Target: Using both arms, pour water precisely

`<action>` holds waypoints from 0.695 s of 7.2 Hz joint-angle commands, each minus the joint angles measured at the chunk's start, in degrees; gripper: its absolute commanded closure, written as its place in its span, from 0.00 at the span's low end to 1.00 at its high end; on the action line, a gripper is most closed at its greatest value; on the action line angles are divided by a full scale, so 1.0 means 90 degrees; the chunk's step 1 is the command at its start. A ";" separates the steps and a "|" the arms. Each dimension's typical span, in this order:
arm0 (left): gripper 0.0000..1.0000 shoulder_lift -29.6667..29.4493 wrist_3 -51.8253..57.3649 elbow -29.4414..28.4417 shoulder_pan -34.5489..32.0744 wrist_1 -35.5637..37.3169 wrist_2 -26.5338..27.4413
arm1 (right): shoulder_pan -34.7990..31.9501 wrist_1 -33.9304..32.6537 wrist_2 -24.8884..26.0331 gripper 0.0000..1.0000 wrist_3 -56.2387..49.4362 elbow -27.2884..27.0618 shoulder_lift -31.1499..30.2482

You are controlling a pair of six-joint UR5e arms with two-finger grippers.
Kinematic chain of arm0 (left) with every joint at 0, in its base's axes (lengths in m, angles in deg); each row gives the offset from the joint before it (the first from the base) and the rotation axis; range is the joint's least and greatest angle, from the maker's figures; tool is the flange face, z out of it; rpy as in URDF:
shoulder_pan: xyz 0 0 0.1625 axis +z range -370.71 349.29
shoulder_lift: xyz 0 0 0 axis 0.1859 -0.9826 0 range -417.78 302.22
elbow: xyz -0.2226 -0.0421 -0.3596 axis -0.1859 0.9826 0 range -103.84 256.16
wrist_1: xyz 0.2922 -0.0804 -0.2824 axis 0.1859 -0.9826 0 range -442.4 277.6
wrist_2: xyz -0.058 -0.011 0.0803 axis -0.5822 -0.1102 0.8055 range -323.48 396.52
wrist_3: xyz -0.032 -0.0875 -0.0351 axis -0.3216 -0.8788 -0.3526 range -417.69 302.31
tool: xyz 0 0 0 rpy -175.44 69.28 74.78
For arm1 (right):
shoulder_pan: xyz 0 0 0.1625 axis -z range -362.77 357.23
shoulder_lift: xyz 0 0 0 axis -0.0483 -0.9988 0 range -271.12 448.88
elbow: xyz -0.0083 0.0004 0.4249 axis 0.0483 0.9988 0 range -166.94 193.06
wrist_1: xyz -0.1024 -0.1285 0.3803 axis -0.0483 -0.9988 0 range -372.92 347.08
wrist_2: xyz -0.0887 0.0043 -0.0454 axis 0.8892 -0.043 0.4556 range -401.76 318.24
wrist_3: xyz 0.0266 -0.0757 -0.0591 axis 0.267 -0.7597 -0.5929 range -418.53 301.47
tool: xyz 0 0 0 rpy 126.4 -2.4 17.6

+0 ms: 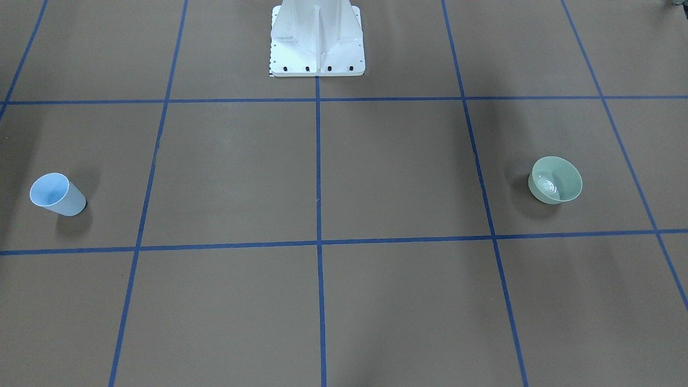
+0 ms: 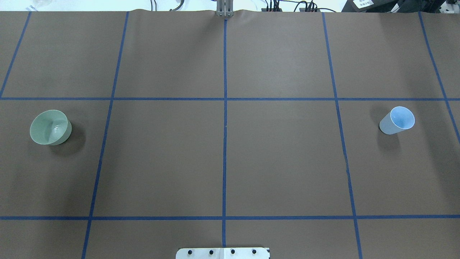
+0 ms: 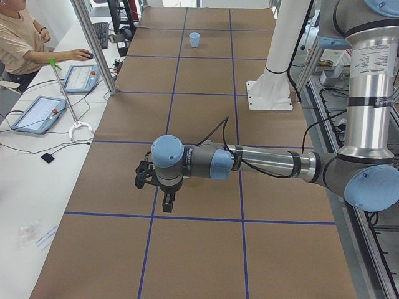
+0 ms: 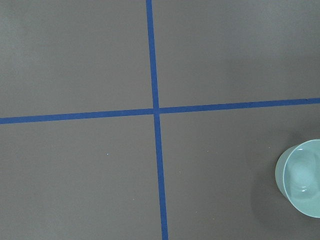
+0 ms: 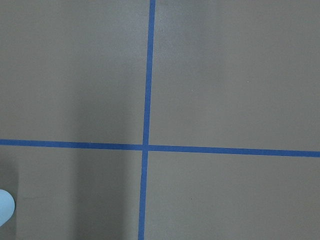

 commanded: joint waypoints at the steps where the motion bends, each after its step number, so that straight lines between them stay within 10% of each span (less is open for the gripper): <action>1: 0.00 -0.0040 -0.0013 0.0006 0.0001 -0.0056 -0.0029 | -0.0006 0.0000 0.0000 0.00 0.0000 -0.0049 -0.0003; 5: 0.00 -0.0187 -0.0071 -0.0170 0.0030 -0.0407 -0.0039 | -0.0006 0.0000 0.0000 0.00 0.0000 -0.0059 -0.0003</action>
